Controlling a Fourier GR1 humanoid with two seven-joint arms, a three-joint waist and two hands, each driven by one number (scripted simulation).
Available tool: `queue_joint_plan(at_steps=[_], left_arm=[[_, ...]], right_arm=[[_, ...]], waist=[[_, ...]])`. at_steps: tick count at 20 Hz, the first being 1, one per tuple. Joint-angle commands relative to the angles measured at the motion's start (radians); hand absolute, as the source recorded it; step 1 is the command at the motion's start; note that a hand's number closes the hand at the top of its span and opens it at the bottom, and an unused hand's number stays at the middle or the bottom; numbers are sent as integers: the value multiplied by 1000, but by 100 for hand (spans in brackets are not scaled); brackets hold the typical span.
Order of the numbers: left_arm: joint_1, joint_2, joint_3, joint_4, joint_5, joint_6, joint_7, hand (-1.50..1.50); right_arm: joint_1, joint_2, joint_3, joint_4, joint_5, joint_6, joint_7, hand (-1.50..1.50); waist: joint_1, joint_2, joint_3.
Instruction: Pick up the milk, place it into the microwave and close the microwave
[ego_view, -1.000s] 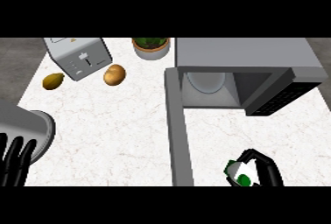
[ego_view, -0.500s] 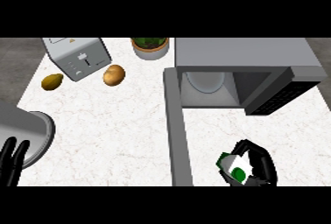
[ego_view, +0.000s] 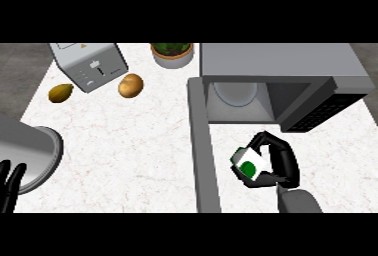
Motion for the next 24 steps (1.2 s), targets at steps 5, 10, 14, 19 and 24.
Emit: queue_joint_plan(at_steps=[5,10,14,19,24], left_arm=[[8,22,64,19,35,-37,-16,-150],[-22,-6,20,50,-2,-40,-31,-150],[-34,14,47,18,42,-42,30,-150],[-63,22,58,56,67,-62,15,-150],[-62,24,52,69,49,-79,-12,-150]], right_arm=[[-298,28,8,86,92,-251,283,150],[-501,-25,-102,343,114,-265,259,150],[-639,-85,-141,529,144,-288,255,150],[-765,-144,-200,725,162,-374,223,150],[-799,-176,-247,807,169,-521,170,150]], waist=[[15,3,0],[17,7,1],[26,12,2],[60,27,2],[75,33,3]])
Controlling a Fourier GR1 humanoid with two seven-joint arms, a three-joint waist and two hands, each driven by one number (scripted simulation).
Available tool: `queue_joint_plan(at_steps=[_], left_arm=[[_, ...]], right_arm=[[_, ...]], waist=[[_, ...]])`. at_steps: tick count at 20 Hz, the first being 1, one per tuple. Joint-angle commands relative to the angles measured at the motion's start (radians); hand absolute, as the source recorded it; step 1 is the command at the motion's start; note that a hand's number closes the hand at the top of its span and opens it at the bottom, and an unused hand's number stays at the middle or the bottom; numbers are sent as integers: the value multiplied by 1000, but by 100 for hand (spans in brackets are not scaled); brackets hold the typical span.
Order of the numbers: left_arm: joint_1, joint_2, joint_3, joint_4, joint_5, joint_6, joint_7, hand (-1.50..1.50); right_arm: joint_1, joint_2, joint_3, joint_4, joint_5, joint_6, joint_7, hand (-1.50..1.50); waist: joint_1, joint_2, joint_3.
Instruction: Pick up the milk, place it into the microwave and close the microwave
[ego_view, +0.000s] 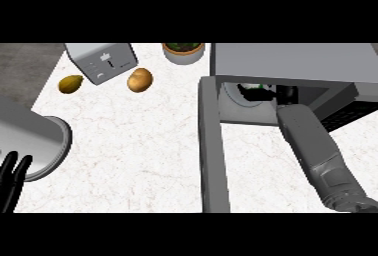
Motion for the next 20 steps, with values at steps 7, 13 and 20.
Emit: queue_joint_plan(at_steps=[7,13,20], left_arm=[[-40,26,19,6,-15,1,34,-150],[-11,16,-14,-4,-45,-14,16,-150],[-54,14,-4,30,-76,-7,-17,-150]], right_arm=[[-117,-34,55,189,141,-233,-22,-150],[-212,-29,83,260,173,-142,38,-150],[-207,15,60,268,157,-156,13,-150]], waist=[[35,16,1],[45,14,1],[32,16,1]])
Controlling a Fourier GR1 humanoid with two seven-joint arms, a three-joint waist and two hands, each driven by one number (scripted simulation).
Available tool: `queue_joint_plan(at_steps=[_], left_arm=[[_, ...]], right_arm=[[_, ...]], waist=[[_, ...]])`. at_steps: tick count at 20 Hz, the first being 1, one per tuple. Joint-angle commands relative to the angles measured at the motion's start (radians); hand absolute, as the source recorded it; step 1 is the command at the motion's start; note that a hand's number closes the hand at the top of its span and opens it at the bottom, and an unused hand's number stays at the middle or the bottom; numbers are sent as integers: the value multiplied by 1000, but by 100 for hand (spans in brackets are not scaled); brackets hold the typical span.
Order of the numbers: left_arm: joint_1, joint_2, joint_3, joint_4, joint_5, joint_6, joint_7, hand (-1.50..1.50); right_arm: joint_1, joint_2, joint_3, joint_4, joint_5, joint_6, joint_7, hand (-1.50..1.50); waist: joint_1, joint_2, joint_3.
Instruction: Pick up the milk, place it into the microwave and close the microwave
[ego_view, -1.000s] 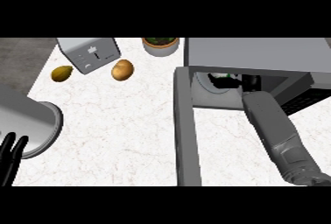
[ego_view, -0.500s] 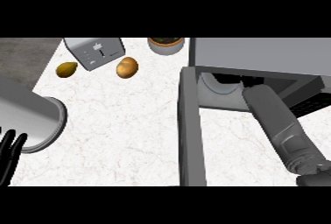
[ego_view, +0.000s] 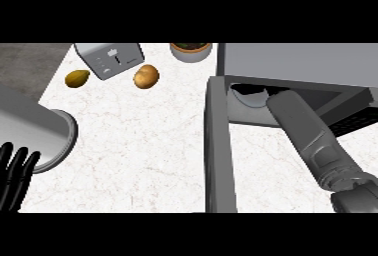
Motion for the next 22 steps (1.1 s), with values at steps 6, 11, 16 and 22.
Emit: queue_joint_plan(at_steps=[6,11,16,22], left_arm=[[38,-13,-19,-8,-31,-3,-15,-150],[38,-4,-12,-9,-25,-15,-13,-150],[62,-21,-43,-8,-61,-19,-44,-150],[94,-27,-54,-42,-63,-20,-25,-150]], right_arm=[[19,21,-57,-8,-44,-64,-38,-150],[-39,-16,-68,2,-46,-62,11,-150],[16,-47,-103,-24,-74,-62,-76,-150],[25,-95,-121,-36,-84,-29,-113,-150]], waist=[[-10,-5,0],[-9,-5,-1],[-17,-8,0],[-32,-15,-1]])
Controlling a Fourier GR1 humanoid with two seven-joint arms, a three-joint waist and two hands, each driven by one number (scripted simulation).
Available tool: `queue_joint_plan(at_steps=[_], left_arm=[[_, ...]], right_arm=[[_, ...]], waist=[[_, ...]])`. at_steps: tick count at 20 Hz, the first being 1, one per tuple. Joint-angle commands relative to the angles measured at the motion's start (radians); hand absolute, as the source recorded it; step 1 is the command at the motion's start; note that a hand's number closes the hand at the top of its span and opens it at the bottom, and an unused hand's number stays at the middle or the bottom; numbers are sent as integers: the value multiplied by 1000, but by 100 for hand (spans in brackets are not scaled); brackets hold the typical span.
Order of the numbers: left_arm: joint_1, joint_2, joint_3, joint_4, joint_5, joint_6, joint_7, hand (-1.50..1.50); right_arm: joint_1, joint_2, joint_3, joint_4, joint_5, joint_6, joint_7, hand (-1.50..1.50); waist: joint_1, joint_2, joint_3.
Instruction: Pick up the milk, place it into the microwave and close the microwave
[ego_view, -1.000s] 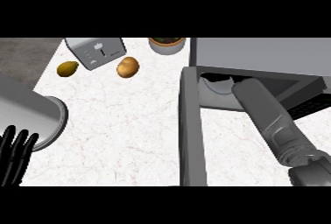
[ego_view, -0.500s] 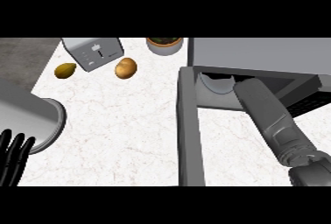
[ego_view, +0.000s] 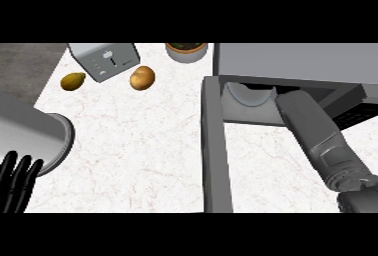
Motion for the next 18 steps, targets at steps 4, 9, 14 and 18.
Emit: queue_joint_plan(at_steps=[4,9,14,18], left_arm=[[30,-4,-11,1,-21,-12,-26,-150],[82,-35,-54,-39,-48,3,-31,-150],[46,-40,-90,-29,-79,34,3,-150],[0,-40,-109,40,-90,79,-15,-150]], right_arm=[[26,-68,-54,-28,-48,94,-69,-150],[48,-74,-90,-36,-91,228,-96,-150],[87,-87,-123,-49,-130,338,-135,-150],[115,-60,-104,-65,-124,379,-97,-150]], waist=[[-16,-13,-4],[-28,-22,-4],[-40,-22,-4],[-68,-32,-6]])
